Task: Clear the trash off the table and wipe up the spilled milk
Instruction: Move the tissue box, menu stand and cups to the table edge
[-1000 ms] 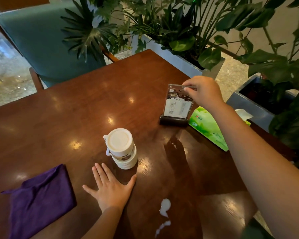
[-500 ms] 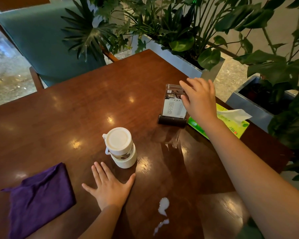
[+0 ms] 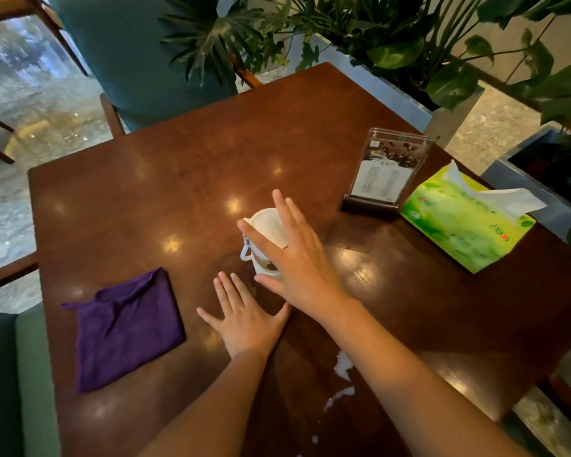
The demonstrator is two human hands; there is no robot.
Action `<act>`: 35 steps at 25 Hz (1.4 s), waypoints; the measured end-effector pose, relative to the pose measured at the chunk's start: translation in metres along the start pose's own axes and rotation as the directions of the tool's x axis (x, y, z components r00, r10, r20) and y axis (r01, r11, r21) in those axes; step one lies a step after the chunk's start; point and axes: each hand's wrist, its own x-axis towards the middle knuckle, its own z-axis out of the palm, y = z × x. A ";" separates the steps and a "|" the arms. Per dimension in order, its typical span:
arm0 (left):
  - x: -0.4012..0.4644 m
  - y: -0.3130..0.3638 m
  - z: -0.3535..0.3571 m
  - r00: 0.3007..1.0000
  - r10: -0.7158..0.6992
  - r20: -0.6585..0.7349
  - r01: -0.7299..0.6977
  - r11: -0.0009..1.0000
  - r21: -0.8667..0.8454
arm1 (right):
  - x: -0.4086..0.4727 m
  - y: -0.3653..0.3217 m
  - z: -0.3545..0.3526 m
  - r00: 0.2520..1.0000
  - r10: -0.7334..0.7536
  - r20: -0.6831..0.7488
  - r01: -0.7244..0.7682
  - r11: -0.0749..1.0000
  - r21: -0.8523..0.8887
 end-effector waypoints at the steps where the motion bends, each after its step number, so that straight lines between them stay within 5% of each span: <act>1: 0.000 0.000 0.000 1.000 0.002 0.001 -0.002 1.000 -0.005 | 0.002 -0.002 0.003 1.000 0.005 -0.013 -0.005 1.000 -0.002; 10: 0.001 -0.002 0.004 1.000 0.008 -0.029 -0.009 1.000 -0.024 | -0.020 0.023 0.000 0.960 0.080 -0.267 -0.049 0.991 0.121; 17: 0.001 -0.002 0.005 0.999 0.009 -0.036 -0.010 1.000 -0.026 | -0.058 0.102 -0.045 0.852 0.346 -0.393 -0.351 0.934 0.063; 23: 0.001 -0.002 0.006 0.999 0.012 -0.030 -0.013 1.000 -0.025 | -0.074 0.139 -0.060 0.789 0.452 -0.416 -0.470 0.880 0.066; 35: 0.000 -0.002 0.004 0.999 0.017 -0.031 -0.018 0.999 -0.035 | -0.076 0.122 -0.061 0.859 0.445 -0.255 -0.513 0.740 -0.435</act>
